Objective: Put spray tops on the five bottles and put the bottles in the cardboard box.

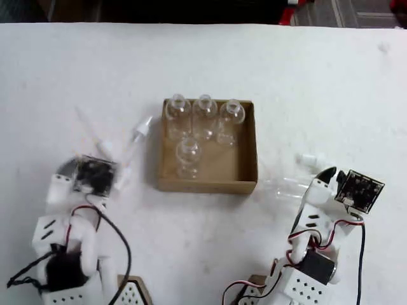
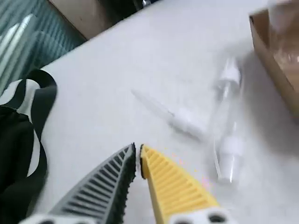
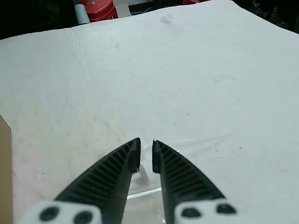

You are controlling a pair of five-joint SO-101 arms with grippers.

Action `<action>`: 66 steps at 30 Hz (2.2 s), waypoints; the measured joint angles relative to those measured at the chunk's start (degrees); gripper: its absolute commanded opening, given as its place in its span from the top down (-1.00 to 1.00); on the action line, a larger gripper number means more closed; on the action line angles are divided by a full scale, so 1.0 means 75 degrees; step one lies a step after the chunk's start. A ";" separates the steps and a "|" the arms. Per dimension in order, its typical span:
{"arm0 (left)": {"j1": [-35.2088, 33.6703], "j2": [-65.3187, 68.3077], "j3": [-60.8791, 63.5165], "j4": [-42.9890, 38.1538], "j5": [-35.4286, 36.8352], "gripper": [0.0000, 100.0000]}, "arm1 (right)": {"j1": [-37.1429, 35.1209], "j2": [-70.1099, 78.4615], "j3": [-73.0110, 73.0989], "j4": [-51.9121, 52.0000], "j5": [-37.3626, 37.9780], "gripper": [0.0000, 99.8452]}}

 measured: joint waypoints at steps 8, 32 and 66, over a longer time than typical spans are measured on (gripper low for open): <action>-0.1172 -0.0035 0.0574 0.0363 0.0598 0.95 | -0.0012 0.0000 0.0000 0.0000 0.0000 0.94; -0.2309 -0.0035 0.0645 0.0527 0.1887 0.96 | -0.0293 0.0000 0.0000 0.0000 0.0000 0.94; -0.2333 -0.0035 0.0645 0.0527 0.1887 0.95 | -0.0305 0.0000 0.0000 0.0000 0.0352 0.93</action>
